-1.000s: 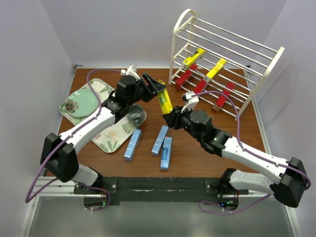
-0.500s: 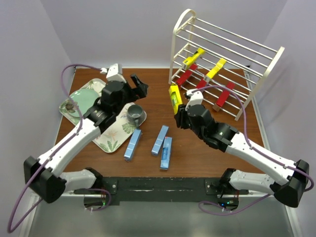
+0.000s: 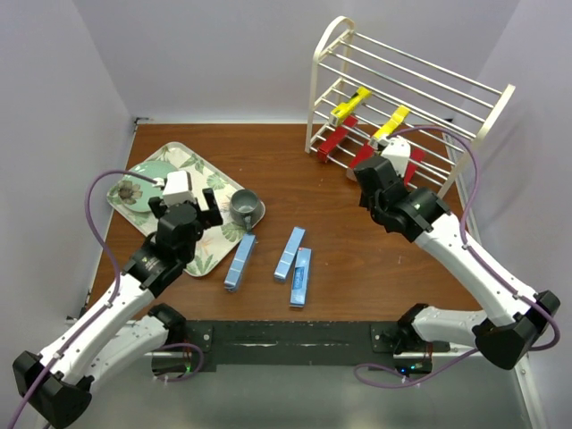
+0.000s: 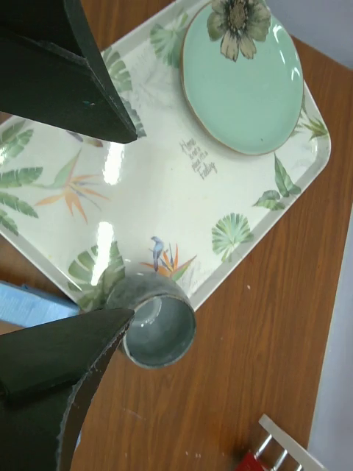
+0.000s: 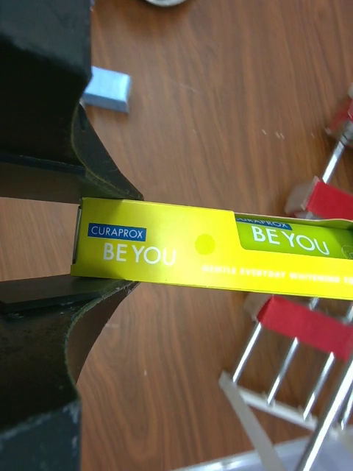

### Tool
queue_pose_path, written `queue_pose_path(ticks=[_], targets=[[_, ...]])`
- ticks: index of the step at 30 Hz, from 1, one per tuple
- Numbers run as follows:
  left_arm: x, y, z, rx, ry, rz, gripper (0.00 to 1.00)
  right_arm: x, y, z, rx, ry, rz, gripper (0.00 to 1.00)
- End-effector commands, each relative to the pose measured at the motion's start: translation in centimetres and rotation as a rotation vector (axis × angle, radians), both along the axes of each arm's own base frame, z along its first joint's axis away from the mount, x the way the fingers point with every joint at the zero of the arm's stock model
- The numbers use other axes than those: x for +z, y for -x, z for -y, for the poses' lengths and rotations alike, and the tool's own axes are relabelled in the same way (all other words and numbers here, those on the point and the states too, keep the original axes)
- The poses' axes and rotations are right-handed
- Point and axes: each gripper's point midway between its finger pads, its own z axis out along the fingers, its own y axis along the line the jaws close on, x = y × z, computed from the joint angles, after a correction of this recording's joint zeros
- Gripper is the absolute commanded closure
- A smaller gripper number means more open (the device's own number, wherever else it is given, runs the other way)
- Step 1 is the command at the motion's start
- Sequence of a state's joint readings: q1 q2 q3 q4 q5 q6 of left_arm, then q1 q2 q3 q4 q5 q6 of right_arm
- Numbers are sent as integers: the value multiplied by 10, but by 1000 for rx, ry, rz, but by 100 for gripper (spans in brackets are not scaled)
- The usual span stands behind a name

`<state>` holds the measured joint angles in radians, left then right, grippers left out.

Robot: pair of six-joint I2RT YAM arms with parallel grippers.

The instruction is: Place and organize the toothpastes onto the shelf

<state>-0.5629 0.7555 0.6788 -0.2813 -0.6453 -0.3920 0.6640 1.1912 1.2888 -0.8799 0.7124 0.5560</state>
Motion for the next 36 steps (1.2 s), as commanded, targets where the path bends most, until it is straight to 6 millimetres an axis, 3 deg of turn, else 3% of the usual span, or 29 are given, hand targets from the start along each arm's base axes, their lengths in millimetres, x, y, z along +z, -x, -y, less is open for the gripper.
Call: queue_pose_path(ticks=[1,14,20,29,36], targets=[[-3,5,-19,52,-70,18,0,33,-15,32,-168,21,119,85],[-5,5,-21,60,-70,38,0,41,-85,65,-356,13,225,84],[-7,5,-18,47,-72,31,0,44,-106,84,-414,39,265,84],[-6,4,-17,41,-69,37,0,29,-124,109,-461,29,296,82],[-7,4,-16,36,-72,32,0,10,-129,115,-473,46,293,78]])
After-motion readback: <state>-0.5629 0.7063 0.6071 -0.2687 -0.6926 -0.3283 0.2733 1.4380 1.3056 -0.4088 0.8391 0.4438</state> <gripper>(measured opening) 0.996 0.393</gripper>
